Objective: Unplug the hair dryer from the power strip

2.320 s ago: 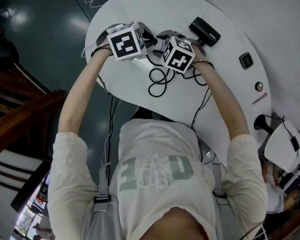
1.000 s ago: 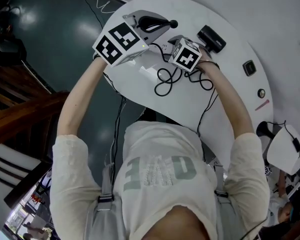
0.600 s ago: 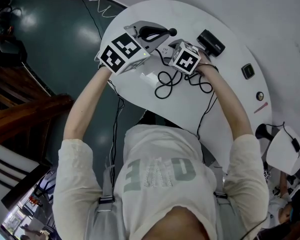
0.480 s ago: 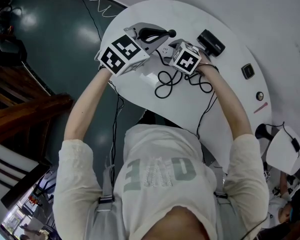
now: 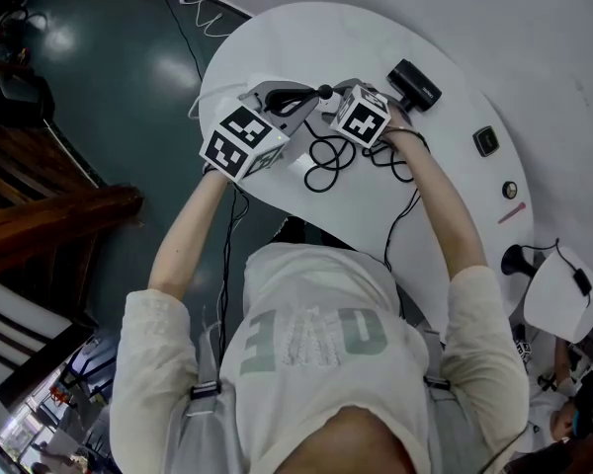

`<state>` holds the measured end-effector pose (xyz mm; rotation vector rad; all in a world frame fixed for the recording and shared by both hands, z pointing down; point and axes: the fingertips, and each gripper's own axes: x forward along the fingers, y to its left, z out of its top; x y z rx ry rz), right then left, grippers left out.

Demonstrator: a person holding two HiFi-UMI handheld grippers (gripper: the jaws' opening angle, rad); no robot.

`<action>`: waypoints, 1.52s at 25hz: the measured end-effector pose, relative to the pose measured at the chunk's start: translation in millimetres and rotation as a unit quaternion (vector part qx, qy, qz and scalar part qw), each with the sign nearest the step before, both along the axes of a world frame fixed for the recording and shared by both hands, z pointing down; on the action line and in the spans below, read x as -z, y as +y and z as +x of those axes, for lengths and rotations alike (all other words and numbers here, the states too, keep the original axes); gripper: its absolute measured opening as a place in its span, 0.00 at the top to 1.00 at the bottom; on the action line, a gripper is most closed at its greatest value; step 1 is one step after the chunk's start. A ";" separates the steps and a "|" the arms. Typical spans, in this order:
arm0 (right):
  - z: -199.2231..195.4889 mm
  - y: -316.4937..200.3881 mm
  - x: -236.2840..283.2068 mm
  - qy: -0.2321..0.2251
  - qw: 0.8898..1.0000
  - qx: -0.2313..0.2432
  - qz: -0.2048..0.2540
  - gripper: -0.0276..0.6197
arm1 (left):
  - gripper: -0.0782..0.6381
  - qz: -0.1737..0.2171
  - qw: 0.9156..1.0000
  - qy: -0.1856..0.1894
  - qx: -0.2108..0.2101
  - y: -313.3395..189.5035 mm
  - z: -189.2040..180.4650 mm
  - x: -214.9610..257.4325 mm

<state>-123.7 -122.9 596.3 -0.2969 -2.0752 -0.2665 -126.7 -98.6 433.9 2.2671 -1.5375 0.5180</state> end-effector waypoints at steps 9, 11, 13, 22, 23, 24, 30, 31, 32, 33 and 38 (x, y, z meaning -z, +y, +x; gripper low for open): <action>-0.5 1.5 -1.1 -0.009 1.000 -0.009 0.005 0.58 | 0.85 -0.051 0.999 -0.012 0.006 43.7 29.4 -71.3; -0.7 1.9 -0.5 -0.008 1.000 -0.009 0.006 0.58 | 0.85 -0.055 0.999 0.001 0.002 48.2 36.6 -80.1; -1.3 2.1 -0.2 -0.008 1.000 -0.009 0.006 0.58 | 0.85 -0.055 0.998 0.013 0.000 50.8 41.1 -84.0; -2.4 -0.8 -2.5 0.006 1.000 -0.013 0.005 0.58 | 0.59 -0.103 0.993 0.054 -0.018 52.8 59.4 -101.7; -2.7 -1.4 -3.2 0.007 1.000 -0.013 0.007 0.58 | 0.59 -0.104 0.993 0.052 -0.018 53.1 60.7 -101.7; -3.0 -0.9 -3.1 0.006 1.000 -0.012 0.006 0.58 | 0.59 -0.103 0.993 0.049 -0.017 53.3 61.6 -101.4; -2.2 1.6 -1.0 0.002 1.000 -0.013 0.000 0.58 | 0.59 -0.094 0.994 0.053 -0.010 51.7 60.9 -93.7; -2.2 1.4 -1.2 0.002 1.000 -0.013 0.000 0.58 | 0.59 -0.091 0.994 0.054 -0.007 50.9 59.6 -91.8; -2.2 1.5 -1.1 0.001 1.000 -0.013 0.000 0.58 | 0.59 -0.089 0.994 0.056 -0.005 50.1 58.2 -89.7; -2.2 1.5 -1.0 0.000 1.000 -0.013 0.000 0.58 | 0.59 -0.086 0.995 0.057 -0.002 49.1 56.5 -87.3; -5.1 0.6 0.0 0.003 1.000 -0.009 -0.009 0.57 | 0.59 -0.072 0.994 0.077 0.018 44.3 45.9 -75.4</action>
